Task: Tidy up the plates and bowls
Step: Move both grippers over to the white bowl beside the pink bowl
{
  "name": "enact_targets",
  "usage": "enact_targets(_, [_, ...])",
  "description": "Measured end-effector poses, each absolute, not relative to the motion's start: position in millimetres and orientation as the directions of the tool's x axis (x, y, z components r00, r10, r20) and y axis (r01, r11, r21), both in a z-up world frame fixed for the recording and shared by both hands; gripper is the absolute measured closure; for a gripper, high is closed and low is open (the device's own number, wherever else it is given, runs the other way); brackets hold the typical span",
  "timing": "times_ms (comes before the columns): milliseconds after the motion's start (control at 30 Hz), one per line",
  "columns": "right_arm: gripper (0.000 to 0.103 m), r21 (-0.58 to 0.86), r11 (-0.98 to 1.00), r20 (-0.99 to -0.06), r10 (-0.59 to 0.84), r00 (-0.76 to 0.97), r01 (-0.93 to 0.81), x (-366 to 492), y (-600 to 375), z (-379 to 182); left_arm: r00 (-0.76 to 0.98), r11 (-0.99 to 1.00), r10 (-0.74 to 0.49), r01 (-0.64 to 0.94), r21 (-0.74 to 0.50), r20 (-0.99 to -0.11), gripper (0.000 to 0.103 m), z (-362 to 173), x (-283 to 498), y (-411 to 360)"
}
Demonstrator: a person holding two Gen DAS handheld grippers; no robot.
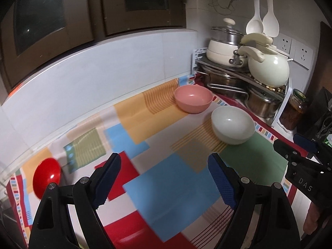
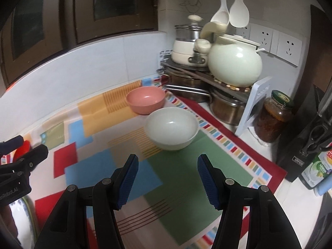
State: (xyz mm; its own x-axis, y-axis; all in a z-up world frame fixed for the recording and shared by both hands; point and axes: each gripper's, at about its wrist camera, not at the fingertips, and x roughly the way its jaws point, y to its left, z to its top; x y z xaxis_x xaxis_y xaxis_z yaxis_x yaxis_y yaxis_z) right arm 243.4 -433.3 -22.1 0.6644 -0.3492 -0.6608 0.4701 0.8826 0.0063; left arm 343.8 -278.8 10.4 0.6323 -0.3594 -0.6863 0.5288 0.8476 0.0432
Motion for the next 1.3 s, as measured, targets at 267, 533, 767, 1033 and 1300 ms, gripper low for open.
enact_targets(267, [0.043,0.041,0.865,-0.674,-0.345,0.653,0.500,258,-474,-32,0.595,0.807,-0.396,0.589,0.044,-0.700,0.018,3,368,-329])
enact_targets(533, [0.043,0.084,0.840,-0.695,-0.336,0.635,0.537,278,-507,-47,0.552,0.766,-0.424,0.641,0.040,-0.718,0.026,-14,398,-372])
enact_targets(767, [0.044,0.099,0.821,-0.716,-0.334,0.613,0.562,299,-535,-65,0.508,0.735,-0.429,0.677,0.039,-0.747,0.031,-37,419,-414])
enact_targets(1033, [0.051,0.124,0.805,-0.747,-0.308,0.589,0.579,317,-559,-88,0.427,0.706,-0.425,0.708,0.003,-0.798,0.040,-67,434,-451])
enact_targets(1300, [0.061,0.153,0.802,-0.777,-0.264,0.572,0.578,334,-572,-108,0.383,0.707,-0.408,0.707,-0.022,-0.829,0.048,-87,447,-470])
